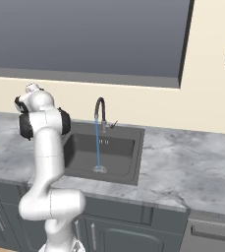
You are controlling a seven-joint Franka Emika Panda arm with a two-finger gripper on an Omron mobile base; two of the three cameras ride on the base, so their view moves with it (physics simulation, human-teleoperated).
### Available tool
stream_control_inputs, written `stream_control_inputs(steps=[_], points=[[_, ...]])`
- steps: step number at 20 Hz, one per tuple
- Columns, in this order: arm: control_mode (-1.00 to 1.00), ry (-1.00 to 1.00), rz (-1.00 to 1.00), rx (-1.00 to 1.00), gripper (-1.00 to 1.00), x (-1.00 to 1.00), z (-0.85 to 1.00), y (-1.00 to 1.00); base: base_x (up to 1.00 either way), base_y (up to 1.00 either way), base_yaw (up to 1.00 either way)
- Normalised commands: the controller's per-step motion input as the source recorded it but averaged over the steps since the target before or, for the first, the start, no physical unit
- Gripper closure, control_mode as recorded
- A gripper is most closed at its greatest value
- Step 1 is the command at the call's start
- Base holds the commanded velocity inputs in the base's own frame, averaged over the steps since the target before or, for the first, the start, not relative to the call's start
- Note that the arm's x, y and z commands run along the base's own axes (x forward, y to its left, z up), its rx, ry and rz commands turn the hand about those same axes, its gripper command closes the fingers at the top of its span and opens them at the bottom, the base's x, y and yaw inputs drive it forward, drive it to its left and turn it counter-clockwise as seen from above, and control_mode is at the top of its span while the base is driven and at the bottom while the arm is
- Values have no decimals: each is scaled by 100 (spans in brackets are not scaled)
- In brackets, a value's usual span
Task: Rinse each bowl for a few seconds and place them down in the sink or on the counter.
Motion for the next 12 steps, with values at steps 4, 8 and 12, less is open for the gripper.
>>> stream_control_inputs(steps=[4, 8, 12], points=[[-100, 0, -9, -2, 100, 32, -23, 39, 0, 0, 0], [-100, -1, -8, -3, 100, 20, -22, 38, 0, 0, 0], [-100, -16, -7, -6, 100, 1, -4, 28, 0, 0, 0]])
